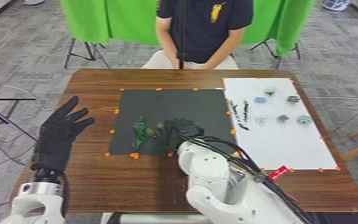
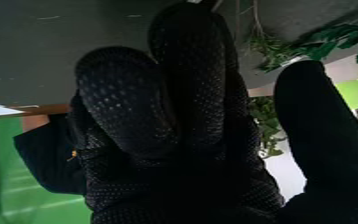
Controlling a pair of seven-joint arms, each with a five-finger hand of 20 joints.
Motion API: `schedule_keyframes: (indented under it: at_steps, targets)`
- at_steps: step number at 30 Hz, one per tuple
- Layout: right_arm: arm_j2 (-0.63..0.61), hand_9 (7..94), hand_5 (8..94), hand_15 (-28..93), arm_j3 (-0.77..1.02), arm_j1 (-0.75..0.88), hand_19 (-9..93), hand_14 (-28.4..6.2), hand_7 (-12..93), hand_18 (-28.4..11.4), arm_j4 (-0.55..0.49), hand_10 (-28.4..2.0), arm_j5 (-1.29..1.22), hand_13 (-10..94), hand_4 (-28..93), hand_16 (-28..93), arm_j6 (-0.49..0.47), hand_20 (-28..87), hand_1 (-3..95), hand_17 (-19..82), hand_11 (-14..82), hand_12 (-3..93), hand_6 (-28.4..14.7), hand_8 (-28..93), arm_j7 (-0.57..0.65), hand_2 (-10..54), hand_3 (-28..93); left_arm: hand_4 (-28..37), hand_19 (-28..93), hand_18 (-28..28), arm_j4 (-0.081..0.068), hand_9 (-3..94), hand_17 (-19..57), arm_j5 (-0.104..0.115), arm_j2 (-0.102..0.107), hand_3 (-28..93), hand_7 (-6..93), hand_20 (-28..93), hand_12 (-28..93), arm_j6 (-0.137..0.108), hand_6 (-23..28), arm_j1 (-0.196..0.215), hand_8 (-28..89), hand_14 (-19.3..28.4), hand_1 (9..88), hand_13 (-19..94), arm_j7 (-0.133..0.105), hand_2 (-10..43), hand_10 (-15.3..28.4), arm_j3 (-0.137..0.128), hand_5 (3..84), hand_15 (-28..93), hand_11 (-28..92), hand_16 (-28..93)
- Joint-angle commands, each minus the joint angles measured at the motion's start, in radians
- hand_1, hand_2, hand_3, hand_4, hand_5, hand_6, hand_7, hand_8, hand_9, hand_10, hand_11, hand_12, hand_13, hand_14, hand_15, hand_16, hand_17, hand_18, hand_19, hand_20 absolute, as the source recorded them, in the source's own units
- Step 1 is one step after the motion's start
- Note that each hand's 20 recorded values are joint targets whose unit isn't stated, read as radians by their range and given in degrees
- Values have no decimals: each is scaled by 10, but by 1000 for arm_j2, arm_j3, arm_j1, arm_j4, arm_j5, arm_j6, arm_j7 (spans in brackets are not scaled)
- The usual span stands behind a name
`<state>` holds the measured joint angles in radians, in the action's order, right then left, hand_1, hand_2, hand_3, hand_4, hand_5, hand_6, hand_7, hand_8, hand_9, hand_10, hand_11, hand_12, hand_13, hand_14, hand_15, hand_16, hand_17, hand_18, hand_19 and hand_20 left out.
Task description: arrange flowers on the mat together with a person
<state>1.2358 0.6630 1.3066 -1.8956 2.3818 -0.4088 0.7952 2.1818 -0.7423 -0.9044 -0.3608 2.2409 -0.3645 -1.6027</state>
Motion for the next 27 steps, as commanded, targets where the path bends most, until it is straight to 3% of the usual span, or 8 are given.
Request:
schedule_keyframes:
  at_steps: [1,4,6,14,19,21,24,27]
  targets:
    - [16,937,816,579,1,10,932,-110,107,-269,-9,-136,6,902,-197,185,12,313,284,477,361,164,-44,-115,-10,87,657,-210,452,227,0,349,-97,7,-7,823,132,136,97,-8,48,15,-99,250,262,271,5,41,169,-2,347,461,231,-66]
    - [13,937,810,575,1,10,932,-111,106,-269,-11,-136,15,901,-196,186,48,301,285,471,348,163,-44,-115,-9,87,655,-210,452,227,0,349,-97,-2,-12,823,133,136,97,-2,48,13,-99,250,263,271,13,41,169,-4,347,461,231,-66]
    - [4,937,809,574,-2,7,932,-111,106,-269,-9,-134,34,901,-196,186,86,297,284,472,351,166,-39,-114,-23,87,655,-210,452,227,1,349,-97,5,-10,823,133,136,97,-7,48,16,-98,250,263,271,7,42,171,-3,347,462,232,-66]
    - [-4,937,852,582,14,4,932,-101,122,-270,-43,-126,10,921,-192,190,101,322,287,488,418,154,-23,-111,-22,77,660,-209,452,226,3,349,-97,1,-14,825,133,136,96,-5,49,25,-99,250,263,271,13,42,170,-7,348,462,231,-68]
    - [-28,937,863,585,31,1,932,-100,127,-272,-79,-127,-21,920,-192,196,133,334,288,490,426,146,-23,-112,-42,71,664,-208,452,226,4,349,-96,11,-6,826,132,136,97,-13,49,25,-99,250,263,271,-4,42,171,0,348,461,232,-68]
    - [-46,937,855,586,86,23,932,-104,125,-274,-118,-130,-97,906,-194,196,155,326,287,478,395,150,-23,-112,-61,72,663,-208,452,226,7,350,-96,12,-4,827,133,136,96,-16,49,27,-98,250,263,271,-9,41,171,1,348,461,231,-68]
    - [-82,936,833,571,215,69,932,-116,119,-272,-172,-136,-370,865,-192,179,284,238,272,443,297,181,-30,-107,-25,86,663,-210,452,226,4,350,-96,13,-3,826,132,136,97,-16,49,18,-98,250,263,271,-10,41,170,4,349,461,232,-68]
    - [-89,919,821,562,425,153,927,-129,122,-270,-213,-144,-635,837,-195,173,300,180,261,410,269,186,-33,-106,-67,93,666,-215,452,226,7,350,-96,11,-2,820,132,135,97,-18,49,27,-98,250,263,271,-15,42,170,-1,349,461,231,-68]
